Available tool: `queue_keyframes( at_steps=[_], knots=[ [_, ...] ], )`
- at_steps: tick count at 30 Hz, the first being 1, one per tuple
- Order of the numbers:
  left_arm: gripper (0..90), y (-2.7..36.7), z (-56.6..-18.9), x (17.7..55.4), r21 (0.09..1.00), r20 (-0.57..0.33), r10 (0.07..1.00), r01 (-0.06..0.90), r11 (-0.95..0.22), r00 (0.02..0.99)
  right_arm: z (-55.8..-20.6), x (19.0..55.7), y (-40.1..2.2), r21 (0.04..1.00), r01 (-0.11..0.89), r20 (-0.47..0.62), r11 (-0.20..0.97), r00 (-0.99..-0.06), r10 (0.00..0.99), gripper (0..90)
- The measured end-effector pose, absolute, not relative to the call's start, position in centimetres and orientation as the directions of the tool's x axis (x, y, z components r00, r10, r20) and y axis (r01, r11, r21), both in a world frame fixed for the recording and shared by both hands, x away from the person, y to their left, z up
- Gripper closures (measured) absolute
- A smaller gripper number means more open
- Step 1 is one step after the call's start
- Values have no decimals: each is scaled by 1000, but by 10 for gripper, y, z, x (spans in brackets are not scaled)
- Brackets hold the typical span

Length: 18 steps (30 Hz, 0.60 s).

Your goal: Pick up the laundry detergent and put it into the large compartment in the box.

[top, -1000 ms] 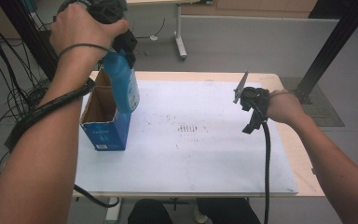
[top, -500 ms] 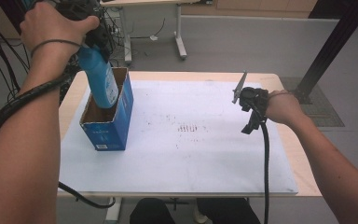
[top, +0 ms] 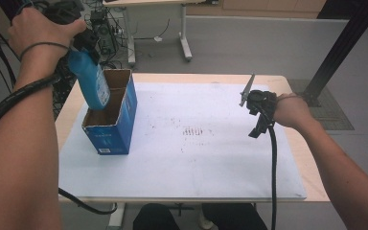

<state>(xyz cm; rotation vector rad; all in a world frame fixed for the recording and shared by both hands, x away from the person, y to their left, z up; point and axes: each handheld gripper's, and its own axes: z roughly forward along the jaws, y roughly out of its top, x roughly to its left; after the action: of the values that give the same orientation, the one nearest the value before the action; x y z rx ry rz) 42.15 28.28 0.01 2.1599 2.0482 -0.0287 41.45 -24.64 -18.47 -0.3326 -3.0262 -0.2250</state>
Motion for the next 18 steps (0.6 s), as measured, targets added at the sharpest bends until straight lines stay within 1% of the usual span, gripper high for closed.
queue_keyframes(
  at_steps=[5,18],
  knots=[
    [377,283,-4,424,96,-116,992,994,-44,55,-186,415,-244,133,220,104,966,-973,207,41],
    [378,285,-14,422,97,-123,991,995,-40,52,-191,415,-249,136,225,116,965,-971,210,40]
  ],
)
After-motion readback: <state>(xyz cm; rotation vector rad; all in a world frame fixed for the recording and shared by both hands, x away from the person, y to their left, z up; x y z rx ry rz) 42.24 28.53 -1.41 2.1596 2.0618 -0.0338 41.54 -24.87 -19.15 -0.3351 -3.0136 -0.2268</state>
